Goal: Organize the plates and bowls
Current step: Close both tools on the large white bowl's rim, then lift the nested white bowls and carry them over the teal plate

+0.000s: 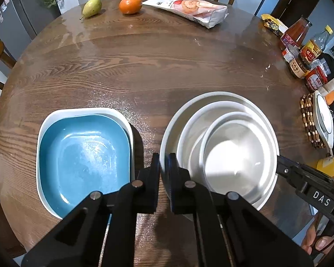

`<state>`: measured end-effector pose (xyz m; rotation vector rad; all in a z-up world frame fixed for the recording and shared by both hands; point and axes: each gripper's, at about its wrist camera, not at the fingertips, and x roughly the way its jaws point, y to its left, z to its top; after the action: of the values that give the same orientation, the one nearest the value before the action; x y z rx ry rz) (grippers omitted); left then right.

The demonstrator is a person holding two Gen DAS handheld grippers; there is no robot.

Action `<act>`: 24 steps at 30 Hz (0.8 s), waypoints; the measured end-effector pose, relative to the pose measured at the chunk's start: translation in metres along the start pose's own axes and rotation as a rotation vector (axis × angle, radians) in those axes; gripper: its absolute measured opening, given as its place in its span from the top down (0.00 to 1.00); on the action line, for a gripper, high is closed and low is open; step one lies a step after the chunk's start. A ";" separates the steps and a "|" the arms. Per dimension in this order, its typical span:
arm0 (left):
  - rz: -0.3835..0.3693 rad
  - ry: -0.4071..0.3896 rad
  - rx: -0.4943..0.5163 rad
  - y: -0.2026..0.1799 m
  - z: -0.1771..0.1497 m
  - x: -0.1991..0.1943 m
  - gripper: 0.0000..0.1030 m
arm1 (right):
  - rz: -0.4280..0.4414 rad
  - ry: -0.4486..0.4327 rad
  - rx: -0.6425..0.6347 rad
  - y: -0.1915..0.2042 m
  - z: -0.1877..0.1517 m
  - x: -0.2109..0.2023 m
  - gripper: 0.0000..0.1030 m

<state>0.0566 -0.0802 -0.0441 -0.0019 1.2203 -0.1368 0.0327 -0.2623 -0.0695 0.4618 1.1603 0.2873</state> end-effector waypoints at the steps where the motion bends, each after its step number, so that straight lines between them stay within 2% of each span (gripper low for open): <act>1: -0.003 -0.001 -0.002 0.001 0.000 0.000 0.98 | -0.001 0.000 -0.001 0.000 0.000 0.000 0.83; 7: 0.004 -0.013 0.005 -0.001 -0.001 -0.001 0.98 | -0.001 -0.001 -0.003 0.000 0.000 0.000 0.84; 11: 0.019 -0.028 0.022 -0.004 -0.001 -0.001 0.97 | -0.001 -0.003 -0.015 0.003 0.001 0.000 0.89; 24: 0.030 -0.033 0.028 -0.005 0.000 -0.001 0.97 | -0.009 -0.005 -0.023 0.004 0.001 0.000 0.89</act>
<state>0.0554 -0.0853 -0.0431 0.0382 1.1843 -0.1277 0.0340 -0.2593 -0.0670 0.4365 1.1530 0.2916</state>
